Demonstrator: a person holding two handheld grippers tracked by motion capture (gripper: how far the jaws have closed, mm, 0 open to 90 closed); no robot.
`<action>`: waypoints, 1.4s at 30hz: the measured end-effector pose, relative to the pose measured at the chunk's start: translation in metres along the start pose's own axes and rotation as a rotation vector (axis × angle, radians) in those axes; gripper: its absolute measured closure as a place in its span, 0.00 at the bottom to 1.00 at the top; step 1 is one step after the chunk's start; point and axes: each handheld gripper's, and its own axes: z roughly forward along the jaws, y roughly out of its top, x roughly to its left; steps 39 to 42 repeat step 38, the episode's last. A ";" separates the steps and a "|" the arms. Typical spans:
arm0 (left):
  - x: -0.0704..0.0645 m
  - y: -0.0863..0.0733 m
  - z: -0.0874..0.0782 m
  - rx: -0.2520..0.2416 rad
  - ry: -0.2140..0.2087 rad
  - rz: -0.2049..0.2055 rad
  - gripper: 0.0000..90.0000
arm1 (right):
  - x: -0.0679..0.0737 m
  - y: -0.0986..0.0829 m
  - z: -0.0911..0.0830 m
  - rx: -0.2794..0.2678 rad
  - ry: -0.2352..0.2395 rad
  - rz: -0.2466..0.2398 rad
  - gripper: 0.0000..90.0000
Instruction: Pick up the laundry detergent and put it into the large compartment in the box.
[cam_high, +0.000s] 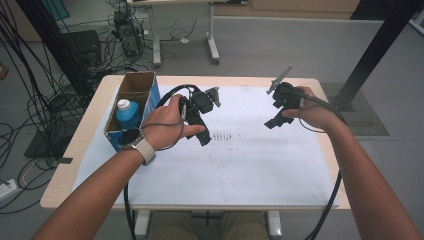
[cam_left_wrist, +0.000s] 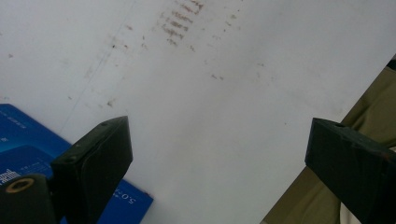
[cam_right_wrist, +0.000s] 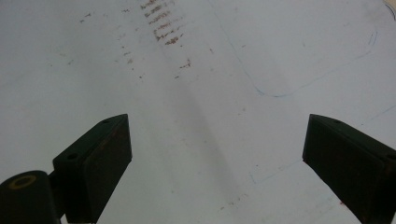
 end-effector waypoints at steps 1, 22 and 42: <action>0.000 0.000 0.000 -0.001 0.000 0.001 0.09 | 0.000 0.000 0.000 -0.001 0.000 0.001 0.09; -0.004 0.001 0.007 0.005 0.020 0.026 0.09 | -0.003 -0.001 0.007 0.007 0.010 0.005 0.09; 0.001 0.001 0.006 -0.003 0.019 0.007 0.09 | -0.003 -0.010 0.009 -0.008 0.016 0.023 0.09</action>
